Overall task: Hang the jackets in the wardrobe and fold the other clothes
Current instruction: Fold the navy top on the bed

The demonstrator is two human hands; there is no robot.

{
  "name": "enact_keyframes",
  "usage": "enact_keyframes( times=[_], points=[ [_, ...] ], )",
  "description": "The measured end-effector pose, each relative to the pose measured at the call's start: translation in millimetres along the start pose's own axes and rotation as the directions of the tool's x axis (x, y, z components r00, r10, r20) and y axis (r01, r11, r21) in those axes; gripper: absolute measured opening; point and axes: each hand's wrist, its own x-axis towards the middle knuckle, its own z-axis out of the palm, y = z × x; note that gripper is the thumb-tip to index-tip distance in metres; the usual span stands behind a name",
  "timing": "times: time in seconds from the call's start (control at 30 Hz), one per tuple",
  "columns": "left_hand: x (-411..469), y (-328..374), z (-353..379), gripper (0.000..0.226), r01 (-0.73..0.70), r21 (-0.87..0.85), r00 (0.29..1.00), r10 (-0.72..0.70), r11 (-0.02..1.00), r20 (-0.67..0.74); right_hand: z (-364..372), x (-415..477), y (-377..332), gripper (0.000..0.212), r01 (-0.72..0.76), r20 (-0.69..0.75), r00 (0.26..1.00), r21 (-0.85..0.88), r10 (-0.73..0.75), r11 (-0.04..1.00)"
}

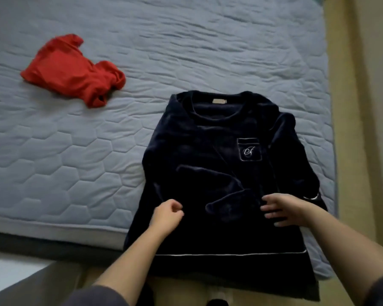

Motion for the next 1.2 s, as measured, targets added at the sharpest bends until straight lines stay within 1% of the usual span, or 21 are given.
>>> enact_keyframes(
  times=[0.03,0.07,0.13,0.2,0.23,0.3,0.37,0.43,0.5,0.53,0.6,0.67,0.7,0.73,0.8,0.83,0.9,0.97,1.07,1.13,1.2],
  points=[
    [-2.5,-24.1,-2.1,0.025,0.13,0.111,0.984,-0.114,0.985,-0.138,4.9,6.3,10.4,0.022,-0.027,-0.056,0.998,-0.104,0.022,0.994],
    [-5.5,-45.7,-6.0,0.031,0.222,0.181,0.955,-0.177,0.958,-0.236,13.3,12.9,16.1,0.023,-0.026,-0.102,0.995,-0.179,0.007,0.984],
    [-8.6,-76.4,-14.6,0.042,0.316,0.238,0.916,-0.229,0.918,-0.331,37.1,20.7,16.9,0.026,0.042,-0.165,0.982,-0.299,-0.095,0.953],
    [-5.4,-91.6,-17.9,0.045,0.35,0.265,0.914,-0.265,0.899,-0.308,61.5,25.5,10.1,0.028,0.097,-0.225,0.95,-0.441,-0.215,0.892],
    [-2.4,-95.8,-16.2,0.041,0.358,0.301,0.922,-0.285,0.884,-0.261,72.3,26.7,6.0,0.031,0.079,-0.264,0.934,-0.506,-0.242,0.859],
    [4.0,-102.7,-10.9,0.025,0.346,0.375,0.936,-0.288,0.86,-0.203,88.4,29.6,-0.2,0.047,-0.02,-0.351,0.908,-0.583,-0.229,0.812],
    [7.7,-113.8,-10.3,0.018,0.376,0.311,0.923,-0.323,0.873,-0.211,95.2,31.4,-2.0,0.06,-0.101,-0.402,0.901,-0.559,-0.163,0.823],
    [11.2,-138.1,-21.8,0.024,0.489,0.149,0.866,-0.458,0.86,-0.199,95.9,32.2,1.3,0.057,-0.169,-0.446,0.887,-0.552,-0.117,0.817],
    [7.4,-166.9,-39.2,0.027,0.579,0.051,0.806,-0.562,0.814,-0.187,92.2,32.3,9.0,0.048,-0.26,-0.534,0.838,-0.573,-0.114,0.777],
    [3.4,-178.8,-46.8,0.026,0.593,0.039,0.795,-0.577,0.805,-0.186,91.2,32.7,12.1,0.047,-0.296,-0.586,0.799,-0.583,-0.139,0.757],
    [-5.8,-192.1,-52.4,0.019,0.531,0.042,0.837,-0.516,0.846,-0.181,95.1,34.3,15.4,0.047,-0.298,-0.664,0.699,-0.608,-0.264,0.736],
    [-13.9,-190.8,-47.3,0.014,0.37,-0.019,0.914,-0.367,0.929,-0.17,105.6,35.9,11.4,0.048,-0.219,-0.66,0.593,-0.683,-0.46,0.697],
    [-18.4,-184.8,-42.8,0.016,0.293,-0.064,0.942,-0.3,0.954,-0.153,111.9,37.0,7.8,0.052,-0.185,-0.617,0.566,-0.741,-0.546,0.646],
    [-20.7,-179.3,-37.6,0.023,0.243,-0.088,0.959,-0.252,0.966,-0.127,118.9,37.8,3.7,0.055,-0.161,-0.554,0.572,-0.798,-0.604,0.58],
    [-21.1,-169.7,-26.4,0.039,0.186,-0.053,0.98,-0.189,0.981,-0.059,134.1,40.9,-2.3,0.054,-0.132,-0.393,0.658,-0.9,-0.642,0.416],
    [-19.0,-166.7,-21.9,0.042,0.179,-0.002,0.983,-0.179,0.984,-0.039,141.7,43.0,-4.1,0.051,-0.119,-0.322,0.72,-0.93,-0.615,0.347],
    [-14.4,-163.6,-19.1,0.039,0.212,0.054,0.977,-0.21,0.976,-0.045,150.4,44.6,-3.8,0.05,-0.105,-0.253,0.829,-0.947,-0.499,0.304],
    [-10.7,-166.4,-22.8,0.034,0.271,-0.014,0.962,-0.272,0.962,-0.03,148.0,44.0,3.1,0.053,-0.131,-0.277,0.87,-0.928,-0.409,0.348],
    [-8.3,-182.3,-31.0,0.027,0.321,-0.048,0.947,-0.319,0.946,0.048,130.8,41.8,25.8,0.065,-0.194,-0.35,0.881,-0.881,-0.318,0.432],
    [-9.7,-191.9,-34.4,0.027,0.323,-0.03,0.944,-0.32,0.946,0.073,118.1,40.1,42.9,0.075,-0.129,-0.33,0.889,-0.845,-0.317,0.52],
    [-15.4,-197.6,-33.9,0.027,0.318,-0.019,0.947,-0.317,0.948,0.045,105.7,38.0,60.1,0.071,0.014,-0.347,0.843,-0.75,-0.41,0.661]
  ],
)
